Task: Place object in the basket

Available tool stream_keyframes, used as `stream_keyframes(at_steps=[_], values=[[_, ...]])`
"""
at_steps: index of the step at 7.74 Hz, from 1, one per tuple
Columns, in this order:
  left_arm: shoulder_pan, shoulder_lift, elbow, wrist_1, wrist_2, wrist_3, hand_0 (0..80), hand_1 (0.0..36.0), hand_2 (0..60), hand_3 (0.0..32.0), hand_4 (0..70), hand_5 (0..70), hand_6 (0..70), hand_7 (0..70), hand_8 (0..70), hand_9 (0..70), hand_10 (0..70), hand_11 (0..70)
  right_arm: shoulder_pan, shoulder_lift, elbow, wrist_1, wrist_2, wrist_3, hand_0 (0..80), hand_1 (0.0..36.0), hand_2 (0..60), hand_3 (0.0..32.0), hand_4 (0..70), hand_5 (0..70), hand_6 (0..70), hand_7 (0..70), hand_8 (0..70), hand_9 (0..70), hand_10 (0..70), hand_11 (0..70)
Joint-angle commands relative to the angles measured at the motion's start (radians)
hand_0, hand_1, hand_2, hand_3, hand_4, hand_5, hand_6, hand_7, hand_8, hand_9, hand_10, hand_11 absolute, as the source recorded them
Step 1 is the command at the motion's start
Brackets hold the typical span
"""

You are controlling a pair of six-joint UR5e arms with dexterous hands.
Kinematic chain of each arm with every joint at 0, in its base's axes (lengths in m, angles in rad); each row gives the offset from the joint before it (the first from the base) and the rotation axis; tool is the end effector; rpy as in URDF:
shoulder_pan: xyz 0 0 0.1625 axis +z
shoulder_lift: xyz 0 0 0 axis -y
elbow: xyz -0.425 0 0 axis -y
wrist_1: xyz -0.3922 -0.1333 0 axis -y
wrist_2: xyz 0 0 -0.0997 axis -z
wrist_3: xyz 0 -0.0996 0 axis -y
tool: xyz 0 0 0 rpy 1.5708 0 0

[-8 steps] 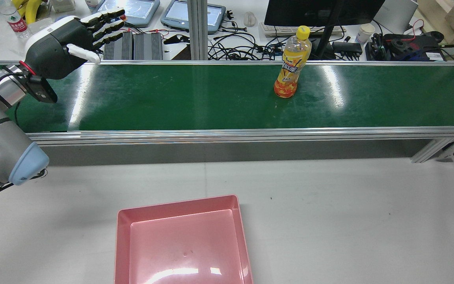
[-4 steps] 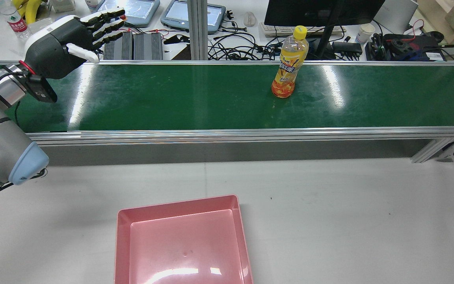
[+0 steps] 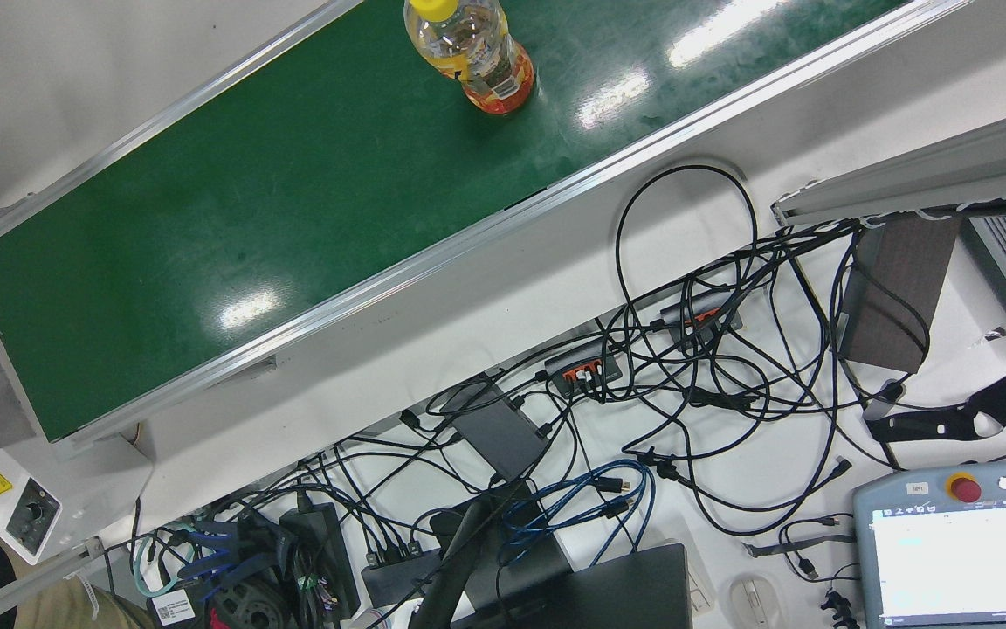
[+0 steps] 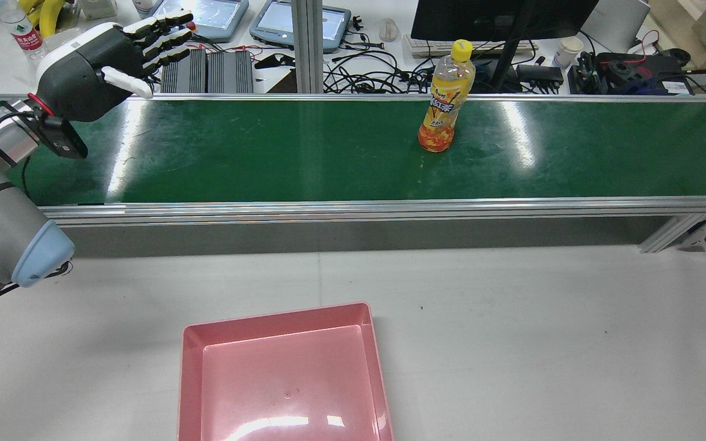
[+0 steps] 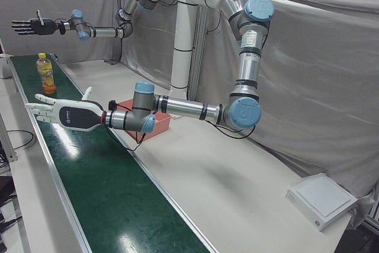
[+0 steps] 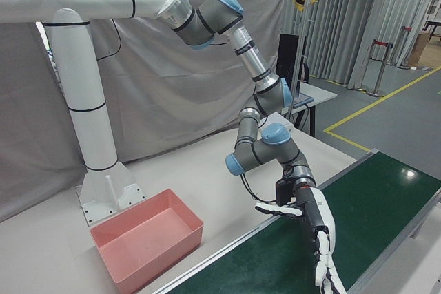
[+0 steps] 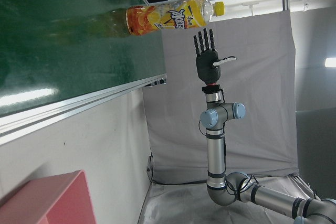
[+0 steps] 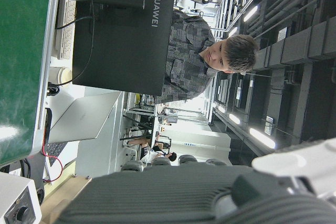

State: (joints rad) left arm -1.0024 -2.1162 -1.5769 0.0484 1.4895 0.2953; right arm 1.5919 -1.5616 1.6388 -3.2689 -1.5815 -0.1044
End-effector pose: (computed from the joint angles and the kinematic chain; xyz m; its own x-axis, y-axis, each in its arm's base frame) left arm 0.2520 -0.6572 0.3598 -0.9158 -0.3377 -0.2175 0.0073 0.5274 -0.8496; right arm 0.1425 -0.4865 0.6618 -0.9946 -0.0051 0.1035 -0.1032 -0.0509 -0.9934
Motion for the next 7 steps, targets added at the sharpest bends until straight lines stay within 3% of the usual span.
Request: stream_keyframes(at_steps=[1, 7], values=[[0.002, 0.001, 0.0, -0.001, 0.002, 0.001, 53.9, 8.6, 0.0, 1.4, 15.4, 11.9, 1.4, 0.0, 7.1, 7.8, 6.3, 10.5, 0.0, 0.0, 0.001, 0.0, 0.0, 0.0, 0.0, 0.0, 0.0, 0.0, 0.0, 0.0, 0.0, 0.0, 0.0, 0.0, 0.0, 0.0], [0.001, -0.002, 0.003, 0.03, 0.003, 0.028, 53.9, 8.6, 0.0, 0.6, 15.1, 12.9, 1.4, 0.0, 7.3, 8.1, 6.3, 10.4, 0.0, 0.0, 0.003, 0.0, 0.0, 0.0, 0.0, 0.0, 0.0, 0.0, 0.0, 0.0, 0.0, 0.0, 0.0, 0.0, 0.0, 0.0]])
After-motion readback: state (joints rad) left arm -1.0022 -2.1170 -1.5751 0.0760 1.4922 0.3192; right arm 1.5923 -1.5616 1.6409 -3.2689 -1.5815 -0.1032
